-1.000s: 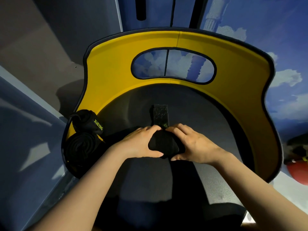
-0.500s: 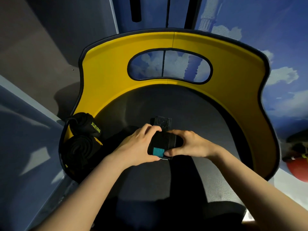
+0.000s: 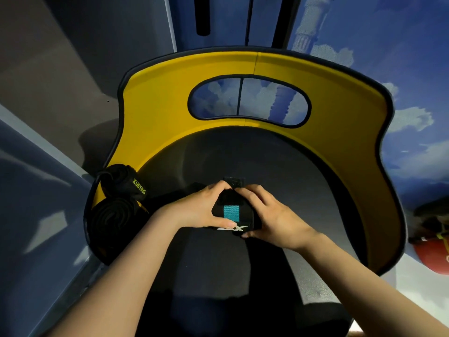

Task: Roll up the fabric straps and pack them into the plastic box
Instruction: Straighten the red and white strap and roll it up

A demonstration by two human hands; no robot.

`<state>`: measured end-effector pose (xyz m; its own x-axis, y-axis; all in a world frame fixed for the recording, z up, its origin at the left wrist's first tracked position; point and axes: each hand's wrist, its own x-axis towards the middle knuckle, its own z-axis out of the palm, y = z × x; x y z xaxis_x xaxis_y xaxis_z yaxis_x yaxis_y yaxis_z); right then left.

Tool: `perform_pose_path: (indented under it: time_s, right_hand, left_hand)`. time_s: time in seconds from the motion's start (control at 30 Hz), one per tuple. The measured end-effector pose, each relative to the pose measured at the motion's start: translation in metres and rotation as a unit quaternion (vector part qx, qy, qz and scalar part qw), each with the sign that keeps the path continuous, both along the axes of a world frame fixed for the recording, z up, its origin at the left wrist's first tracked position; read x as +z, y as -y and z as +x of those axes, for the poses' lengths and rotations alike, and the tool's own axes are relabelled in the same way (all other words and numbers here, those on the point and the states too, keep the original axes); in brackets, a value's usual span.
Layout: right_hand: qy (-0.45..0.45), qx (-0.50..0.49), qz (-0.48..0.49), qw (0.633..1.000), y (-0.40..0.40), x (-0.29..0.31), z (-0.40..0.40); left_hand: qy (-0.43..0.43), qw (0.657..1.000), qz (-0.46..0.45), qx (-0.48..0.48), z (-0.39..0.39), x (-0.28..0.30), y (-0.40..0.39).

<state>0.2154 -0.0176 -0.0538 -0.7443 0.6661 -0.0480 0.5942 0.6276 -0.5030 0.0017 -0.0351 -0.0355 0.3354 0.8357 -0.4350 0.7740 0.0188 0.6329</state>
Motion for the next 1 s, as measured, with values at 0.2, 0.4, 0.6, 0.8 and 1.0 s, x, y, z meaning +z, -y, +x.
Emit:
perform_pose_path:
  time_s: [0.2, 0.4, 0.6, 0.8, 1.0]
  right_hand:
    - [-0.076, -0.070, -0.127, 0.987, -0.010, 0.002, -0.004]
    - [-0.100, -0.132, -0.211, 0.963, -0.014, 0.004, -0.008]
    - [-0.074, -0.128, -0.239, 0.960, -0.010, 0.003, -0.006]
    - [-0.042, -0.083, -0.135, 0.987, -0.010, -0.002, -0.004]
    - [-0.138, -0.070, -0.258, 0.954, -0.010, 0.014, -0.001]
  left_hand:
    - [-0.102, 0.991, 0.082, 0.001, 0.008, 0.003, 0.000]
    - [-0.264, 0.915, 0.300, -0.062, 0.023, -0.009, 0.013]
    - [-0.196, 0.945, 0.261, -0.033, 0.021, -0.014, 0.010]
    - [-0.011, 0.990, 0.136, 0.030, 0.009, -0.011, 0.009]
    - [0.121, 0.991, 0.002, 0.061, -0.010, -0.002, 0.006]
